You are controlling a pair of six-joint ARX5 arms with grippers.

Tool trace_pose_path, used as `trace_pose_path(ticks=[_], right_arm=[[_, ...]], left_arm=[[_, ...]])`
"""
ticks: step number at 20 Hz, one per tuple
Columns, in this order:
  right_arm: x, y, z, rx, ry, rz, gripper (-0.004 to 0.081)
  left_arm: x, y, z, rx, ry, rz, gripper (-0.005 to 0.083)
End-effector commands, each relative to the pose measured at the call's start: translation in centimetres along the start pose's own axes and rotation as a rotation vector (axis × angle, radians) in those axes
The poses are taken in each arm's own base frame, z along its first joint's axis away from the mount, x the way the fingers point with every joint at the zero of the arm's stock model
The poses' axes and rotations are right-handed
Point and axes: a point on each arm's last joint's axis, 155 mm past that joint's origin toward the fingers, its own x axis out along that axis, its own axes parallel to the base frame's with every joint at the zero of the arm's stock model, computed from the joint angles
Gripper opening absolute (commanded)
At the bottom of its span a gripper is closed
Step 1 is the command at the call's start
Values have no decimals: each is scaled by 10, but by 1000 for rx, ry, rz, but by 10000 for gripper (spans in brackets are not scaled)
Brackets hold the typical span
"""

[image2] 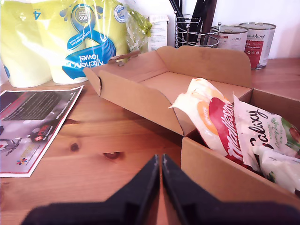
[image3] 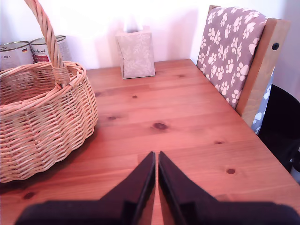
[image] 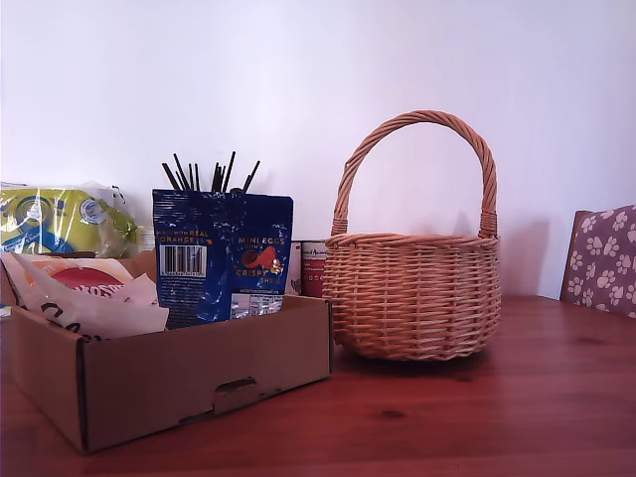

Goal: Move the bags of Easter eggs from the cardboard box on the left into the woven basket on the right side.

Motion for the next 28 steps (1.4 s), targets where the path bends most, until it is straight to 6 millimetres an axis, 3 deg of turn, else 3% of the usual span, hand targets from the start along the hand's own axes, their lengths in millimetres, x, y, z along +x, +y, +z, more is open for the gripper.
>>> trace_pose_path(ticks=[1, 9, 16, 19, 25, 28], right_arm=[[1, 1, -2, 3, -1, 6, -12], [1, 2, 4, 4, -24, 8, -12], [-18, 18, 75, 52, -200, 94, -12], [-32, 43, 100, 55, -217, 219, -12], [-61, 110, 111, 29, -52, 570, -12], [-61, 125, 112, 21, -8, 636, -12]], left_arm=[[1, 1, -9, 2, 20, 4, -19], [1, 1, -4, 2, 0, 1, -19], [-22, -28, 78, -11, -202, -134, -19], [-31, -46, 96, 1, -184, -215, -19], [-29, -101, 84, 151, 115, -499, -19], [-30, -134, 89, 305, 175, -695, -18]])
